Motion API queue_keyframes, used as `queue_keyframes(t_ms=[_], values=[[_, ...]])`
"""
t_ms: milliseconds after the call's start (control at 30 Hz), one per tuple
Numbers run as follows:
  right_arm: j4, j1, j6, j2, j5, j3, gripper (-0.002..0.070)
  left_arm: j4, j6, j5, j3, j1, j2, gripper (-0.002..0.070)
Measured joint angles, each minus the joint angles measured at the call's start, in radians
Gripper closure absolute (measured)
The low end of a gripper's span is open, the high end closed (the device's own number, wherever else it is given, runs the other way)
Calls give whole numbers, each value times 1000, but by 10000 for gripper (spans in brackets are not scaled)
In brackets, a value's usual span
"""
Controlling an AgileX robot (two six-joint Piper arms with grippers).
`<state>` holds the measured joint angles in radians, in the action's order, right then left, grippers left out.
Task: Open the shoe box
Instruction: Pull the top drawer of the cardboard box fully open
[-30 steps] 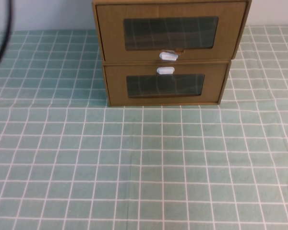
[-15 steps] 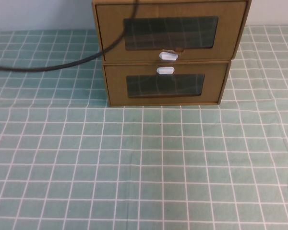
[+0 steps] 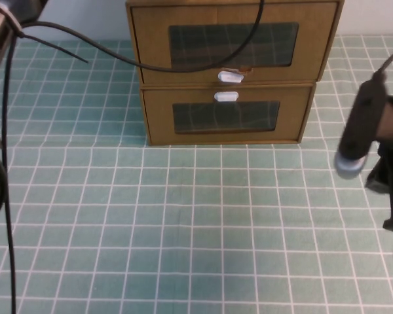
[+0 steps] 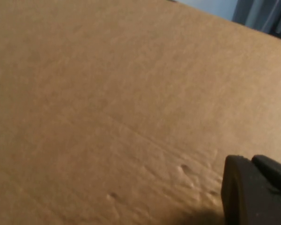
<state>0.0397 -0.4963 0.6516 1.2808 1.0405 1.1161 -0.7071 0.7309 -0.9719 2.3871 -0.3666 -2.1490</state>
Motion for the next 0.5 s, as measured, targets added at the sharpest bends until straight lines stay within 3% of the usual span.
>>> queue_keyframes(t_ms=[133,333,500], values=[[368,-100,-247,89,-36,32,690,-2,-22,-12,24,0,-32,680],[629,-155,-372,156,-301,53,690,-11,-30,-92,35,0,-32,680],[1046,-236,-672,190,-374,51,689,1,-80,-141,41,0,-28,680]])
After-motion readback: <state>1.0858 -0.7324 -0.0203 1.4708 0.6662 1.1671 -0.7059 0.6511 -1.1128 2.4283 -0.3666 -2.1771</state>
